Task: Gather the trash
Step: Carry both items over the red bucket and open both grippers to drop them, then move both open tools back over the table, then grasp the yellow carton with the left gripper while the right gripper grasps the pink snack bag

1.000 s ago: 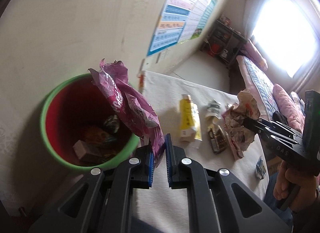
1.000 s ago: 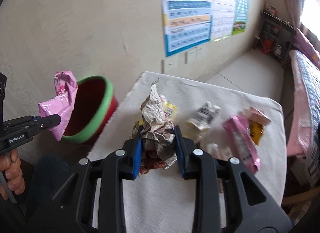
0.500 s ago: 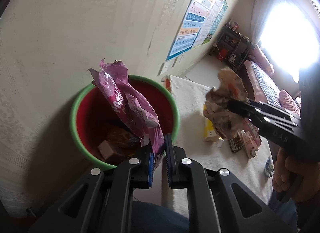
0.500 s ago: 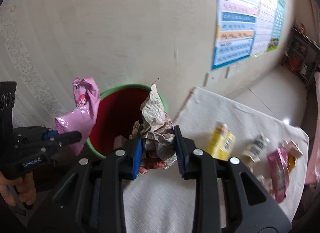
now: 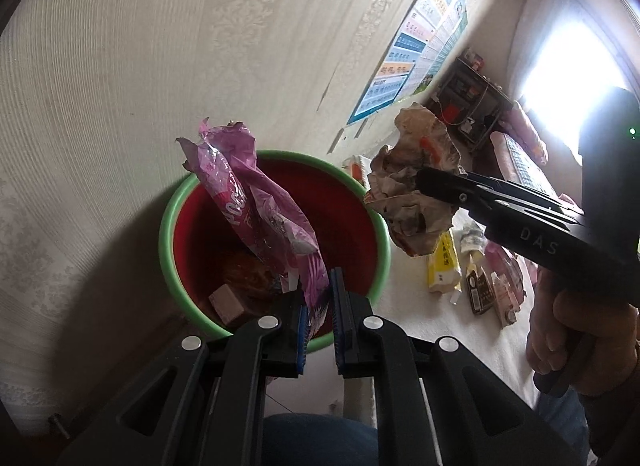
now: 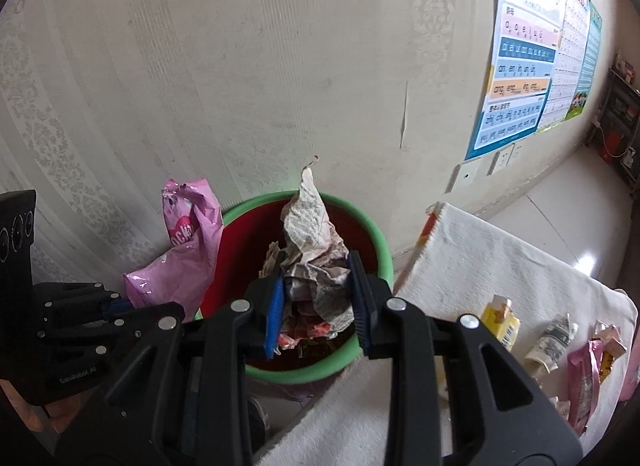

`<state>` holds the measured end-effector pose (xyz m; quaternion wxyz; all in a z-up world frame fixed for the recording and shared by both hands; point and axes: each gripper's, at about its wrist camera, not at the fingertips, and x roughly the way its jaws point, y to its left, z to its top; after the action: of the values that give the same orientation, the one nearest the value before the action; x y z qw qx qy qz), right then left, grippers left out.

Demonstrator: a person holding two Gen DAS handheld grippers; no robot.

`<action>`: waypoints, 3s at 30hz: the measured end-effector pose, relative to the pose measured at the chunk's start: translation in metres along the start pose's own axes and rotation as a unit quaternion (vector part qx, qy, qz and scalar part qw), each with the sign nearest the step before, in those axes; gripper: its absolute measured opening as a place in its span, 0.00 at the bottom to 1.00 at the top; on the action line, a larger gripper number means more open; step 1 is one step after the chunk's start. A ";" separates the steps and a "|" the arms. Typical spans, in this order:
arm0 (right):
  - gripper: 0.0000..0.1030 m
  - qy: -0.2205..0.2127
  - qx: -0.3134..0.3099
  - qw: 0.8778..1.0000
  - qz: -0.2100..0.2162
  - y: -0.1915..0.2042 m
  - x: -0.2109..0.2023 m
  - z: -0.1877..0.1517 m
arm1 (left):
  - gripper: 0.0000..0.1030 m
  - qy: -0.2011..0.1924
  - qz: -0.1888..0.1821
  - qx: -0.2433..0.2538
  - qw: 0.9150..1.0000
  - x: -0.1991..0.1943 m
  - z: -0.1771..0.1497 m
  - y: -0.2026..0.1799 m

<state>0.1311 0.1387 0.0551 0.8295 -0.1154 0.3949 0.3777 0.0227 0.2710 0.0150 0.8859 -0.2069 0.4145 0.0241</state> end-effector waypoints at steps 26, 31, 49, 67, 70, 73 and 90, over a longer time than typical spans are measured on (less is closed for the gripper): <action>0.95 -0.015 0.022 1.000 -0.009 -0.016 -0.005 0.006 | 0.89 -0.004 0.035 -0.041 0.999 -0.003 -0.021 0.013; 0.95 -0.020 0.033 0.999 -0.026 -0.031 -0.028 -0.004 | 0.92 -0.005 0.030 -0.018 0.999 -0.007 -0.019 -0.010; 0.95 -0.024 0.126 0.985 -0.119 -0.158 -0.125 -0.098 | 0.92 0.019 -0.011 0.061 0.998 0.012 -0.027 -0.123; 0.95 0.004 0.171 0.970 -0.173 -0.239 -0.156 -0.164 | 0.92 0.047 -0.036 0.097 0.994 0.063 -0.024 -0.199; 0.95 0.012 0.169 0.969 -0.181 -0.248 -0.155 -0.170 | 0.92 0.054 -0.037 0.100 0.993 0.075 -0.024 -0.207; 0.95 0.019 0.172 0.967 -0.189 -0.259 -0.152 -0.175 | 0.92 0.062 -0.036 0.107 0.992 0.087 -0.023 -0.214; 0.79 0.083 0.174 0.962 -0.195 -0.290 -0.087 -0.183 | 0.91 0.106 -0.023 0.103 0.989 0.155 -0.007 -0.215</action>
<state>0.1998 -0.1969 -0.0324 0.8588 -0.0748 0.4917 0.1232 0.1655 0.0517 -0.0294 0.8537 -0.1249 0.5018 -0.0612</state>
